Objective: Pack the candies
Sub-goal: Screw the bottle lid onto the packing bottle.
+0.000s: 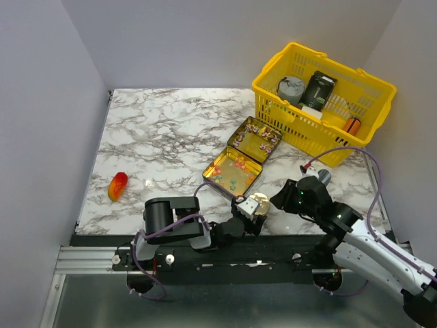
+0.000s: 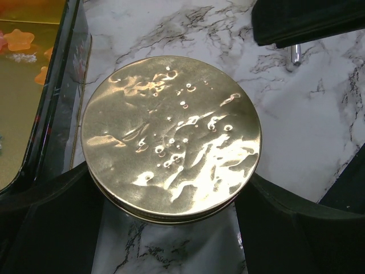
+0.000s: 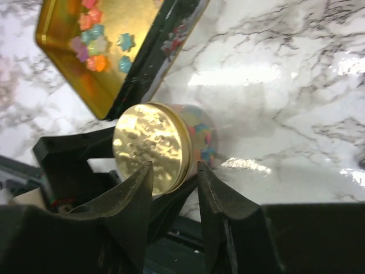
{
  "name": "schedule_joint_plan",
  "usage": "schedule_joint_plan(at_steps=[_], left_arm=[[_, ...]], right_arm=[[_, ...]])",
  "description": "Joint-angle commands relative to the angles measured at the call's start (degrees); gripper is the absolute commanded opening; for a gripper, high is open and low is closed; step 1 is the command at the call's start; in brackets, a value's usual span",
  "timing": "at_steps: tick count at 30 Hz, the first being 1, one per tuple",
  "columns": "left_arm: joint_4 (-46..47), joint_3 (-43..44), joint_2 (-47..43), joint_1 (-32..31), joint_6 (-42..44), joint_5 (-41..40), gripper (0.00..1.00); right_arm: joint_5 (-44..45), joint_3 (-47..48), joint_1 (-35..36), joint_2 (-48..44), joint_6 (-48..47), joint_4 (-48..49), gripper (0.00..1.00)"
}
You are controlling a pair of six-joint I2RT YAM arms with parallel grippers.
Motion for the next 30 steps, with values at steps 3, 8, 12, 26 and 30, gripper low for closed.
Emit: schedule_joint_plan(at_steps=[3, 8, 12, 26, 30], left_arm=[[-14.18, -3.33, 5.16, -0.87, -2.82, 1.98, 0.67], [-14.44, -3.41, 5.24, -0.96, -2.82, 1.54, 0.67], [-14.27, -3.59, 5.16, -0.96, -2.82, 1.63, 0.67], [-13.65, -3.5, 5.77, -0.87, -3.17, 1.19, 0.67], [-14.62, -3.33, 5.68, -0.96, -3.44, 0.4, 0.67]], right_arm=[[8.96, 1.31, 0.18, 10.49, -7.38, 10.33, 0.4], [4.57, -0.27, 0.18, 13.92, -10.11, 17.62, 0.35], [3.34, -1.68, 0.18, 14.01, -9.58, 19.92, 0.36], [-0.7, -3.87, 0.18, 19.99, -8.71, 21.68, 0.18], [-2.63, -6.24, 0.18, 17.62, -7.21, 20.54, 0.1]])
